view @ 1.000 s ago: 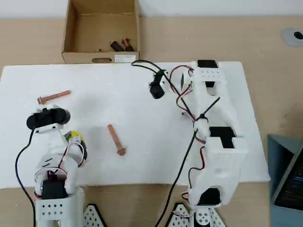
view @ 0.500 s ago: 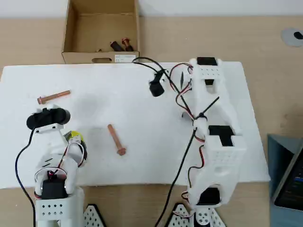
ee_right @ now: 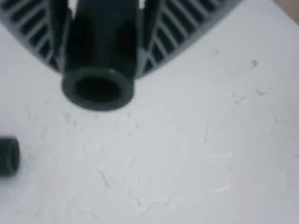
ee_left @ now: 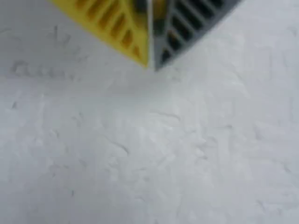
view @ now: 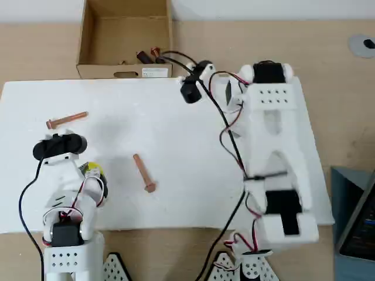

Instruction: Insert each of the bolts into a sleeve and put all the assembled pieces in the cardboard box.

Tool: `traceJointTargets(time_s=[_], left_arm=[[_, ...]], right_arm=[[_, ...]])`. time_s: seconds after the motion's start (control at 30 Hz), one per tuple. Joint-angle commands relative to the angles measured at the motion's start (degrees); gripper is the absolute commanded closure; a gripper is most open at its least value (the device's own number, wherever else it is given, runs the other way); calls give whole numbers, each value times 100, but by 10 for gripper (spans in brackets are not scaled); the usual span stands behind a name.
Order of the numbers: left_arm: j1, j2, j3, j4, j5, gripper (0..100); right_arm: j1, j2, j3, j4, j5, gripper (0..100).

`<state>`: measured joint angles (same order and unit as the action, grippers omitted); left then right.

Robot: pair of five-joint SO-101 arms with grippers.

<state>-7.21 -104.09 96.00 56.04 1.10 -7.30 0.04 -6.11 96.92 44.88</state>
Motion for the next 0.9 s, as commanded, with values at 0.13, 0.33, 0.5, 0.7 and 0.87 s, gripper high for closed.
traceJointTargets(time_s=[0.13, 0.33, 0.5, 0.7, 0.87], left_arm=[[-26, -48, 18, -132, -26, 996], [-44, -48, 18, -132, -26, 995], [-18, -13, -422, 246, -26, 994], [-26, 84, -1055, 571, -378, 994], [-44, 1121, -2066, 853, -448, 994]], right_arm=[[4, -1657, 101, 492, -1055, 988], [4, -3099, 1033, 475, -2426, 988], [13, -4224, 1587, 466, -3314, 988], [585, -5033, 2158, 369, -3956, 989], [1262, -5358, 2712, 352, -4079, 989]])
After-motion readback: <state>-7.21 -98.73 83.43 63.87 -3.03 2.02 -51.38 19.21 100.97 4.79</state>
